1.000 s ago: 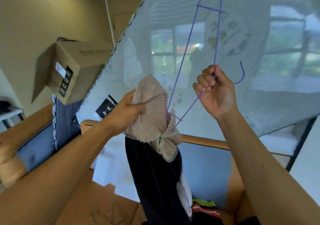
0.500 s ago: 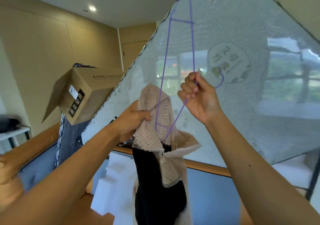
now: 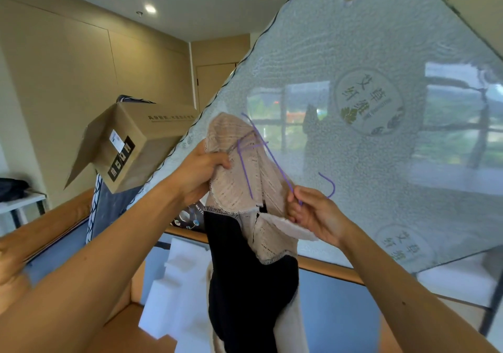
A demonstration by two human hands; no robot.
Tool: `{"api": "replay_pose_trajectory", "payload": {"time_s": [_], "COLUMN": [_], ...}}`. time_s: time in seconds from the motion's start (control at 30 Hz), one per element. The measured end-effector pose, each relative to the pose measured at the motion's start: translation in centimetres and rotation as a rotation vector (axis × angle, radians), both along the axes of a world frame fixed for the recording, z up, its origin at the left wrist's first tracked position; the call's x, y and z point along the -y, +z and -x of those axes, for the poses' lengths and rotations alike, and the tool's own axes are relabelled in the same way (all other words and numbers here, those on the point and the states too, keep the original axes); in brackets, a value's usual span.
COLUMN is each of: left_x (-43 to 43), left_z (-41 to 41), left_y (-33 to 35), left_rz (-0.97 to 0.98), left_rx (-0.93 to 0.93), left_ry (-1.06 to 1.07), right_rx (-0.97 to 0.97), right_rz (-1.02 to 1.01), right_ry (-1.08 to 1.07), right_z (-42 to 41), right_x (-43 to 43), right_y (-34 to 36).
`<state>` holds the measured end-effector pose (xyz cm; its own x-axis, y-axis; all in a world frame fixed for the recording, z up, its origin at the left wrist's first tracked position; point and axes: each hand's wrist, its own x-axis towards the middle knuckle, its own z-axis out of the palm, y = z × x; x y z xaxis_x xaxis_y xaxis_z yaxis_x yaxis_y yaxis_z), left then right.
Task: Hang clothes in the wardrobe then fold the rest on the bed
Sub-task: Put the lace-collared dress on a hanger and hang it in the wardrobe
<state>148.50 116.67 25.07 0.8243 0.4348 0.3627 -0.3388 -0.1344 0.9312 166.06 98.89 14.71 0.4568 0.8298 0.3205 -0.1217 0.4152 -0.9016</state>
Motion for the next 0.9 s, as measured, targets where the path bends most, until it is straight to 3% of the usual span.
{"api": "replay_pose_trajectory", "payload": {"time_s": [0.1,0.3,0.53,0.73,0.9], "left_x": [-0.2,-1.2,-2.0,0.0,1.0], "left_z": [-0.1,-0.3,0.5,0.3,-0.4], "left_y": [-0.1,-1.0,-1.1,0.0,-0.7], "left_rz": [-0.041,-0.117,-0.128,-0.251,-0.328], "left_rx": [0.005,-0.027,-0.035,-0.065,-0.1], "left_ry": [-0.004,0.062,0.049,-0.042,-0.053], "right_rx": [0.217,0.259,0.686,0.792,0.972], "right_rz": [0.176,0.467,0.467,0.747,0.837], "right_ry": [-0.103,-0.144,-0.379,-0.115,-0.114], "right_z": [0.0,-0.7,-1.2,-0.1,2.0], "right_x": [1.2,2.9,4.3,3.1,1.2], "right_y": [0.0,0.6,2.1,0.7,1.3]}}
